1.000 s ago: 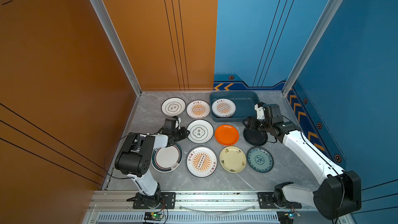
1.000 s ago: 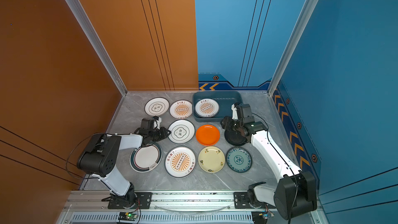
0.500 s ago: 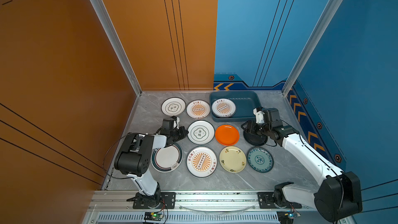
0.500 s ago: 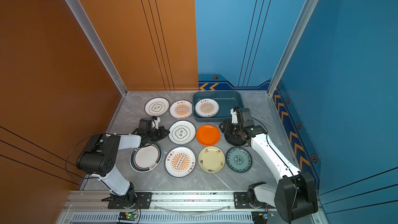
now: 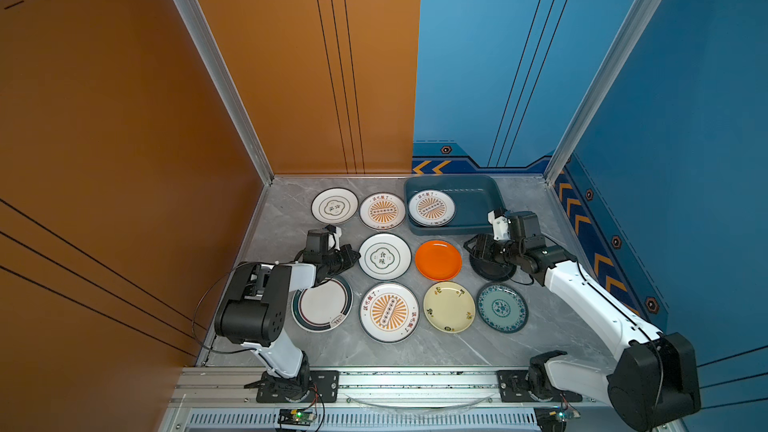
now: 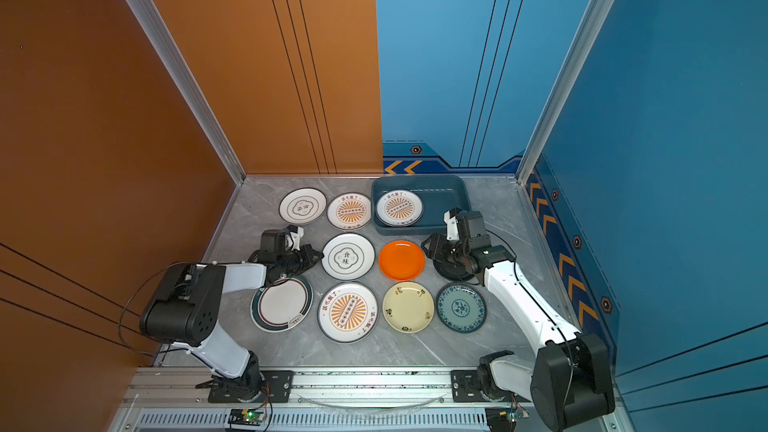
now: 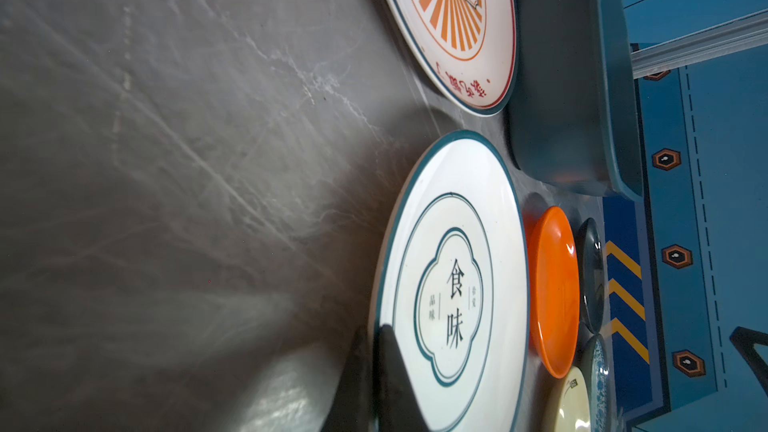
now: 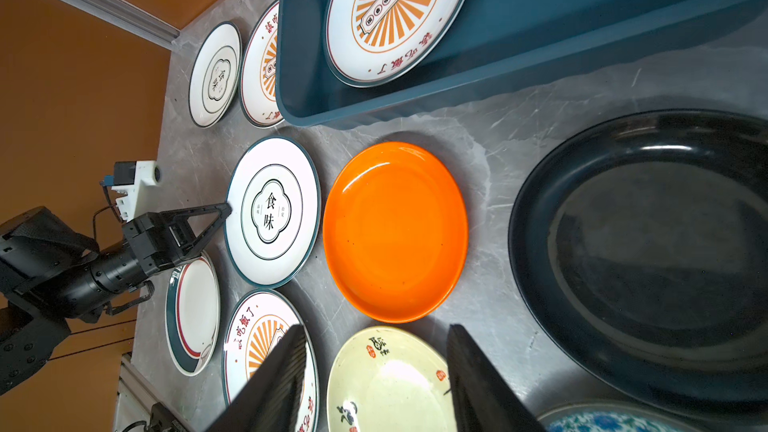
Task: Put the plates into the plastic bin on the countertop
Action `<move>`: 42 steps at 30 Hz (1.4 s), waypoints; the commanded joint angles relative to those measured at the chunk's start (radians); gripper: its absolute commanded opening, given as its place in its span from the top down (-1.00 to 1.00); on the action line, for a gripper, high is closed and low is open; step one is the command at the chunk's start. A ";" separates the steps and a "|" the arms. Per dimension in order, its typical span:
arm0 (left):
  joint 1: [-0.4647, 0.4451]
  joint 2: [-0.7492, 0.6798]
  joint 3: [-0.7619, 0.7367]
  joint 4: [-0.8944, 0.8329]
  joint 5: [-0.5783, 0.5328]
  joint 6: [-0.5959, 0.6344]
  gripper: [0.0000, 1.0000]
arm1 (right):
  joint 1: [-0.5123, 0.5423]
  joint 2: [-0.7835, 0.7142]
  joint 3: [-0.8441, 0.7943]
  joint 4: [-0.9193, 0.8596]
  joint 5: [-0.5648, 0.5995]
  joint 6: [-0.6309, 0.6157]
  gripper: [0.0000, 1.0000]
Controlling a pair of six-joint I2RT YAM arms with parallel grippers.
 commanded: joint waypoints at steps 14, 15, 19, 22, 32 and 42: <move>0.075 -0.227 0.001 -0.050 0.156 -0.102 1.00 | 0.134 0.127 0.025 0.192 -0.208 0.033 -0.40; 0.076 -0.244 0.009 -0.066 0.163 -0.102 1.00 | 0.145 0.143 0.033 0.200 -0.213 0.034 -0.40; 0.071 -0.301 0.031 -0.115 0.180 -0.100 1.00 | 0.181 0.192 0.059 0.251 -0.246 0.051 -0.44; 0.062 -0.338 0.048 -0.159 0.185 -0.087 1.00 | 0.197 0.230 0.068 0.307 -0.265 0.074 -0.45; 0.019 -0.391 0.060 -0.216 0.177 -0.068 1.00 | 0.247 0.344 0.135 0.404 -0.295 0.126 -0.42; -0.029 -0.405 0.066 -0.215 0.168 -0.075 1.00 | 0.274 0.446 0.153 0.559 -0.333 0.240 -0.31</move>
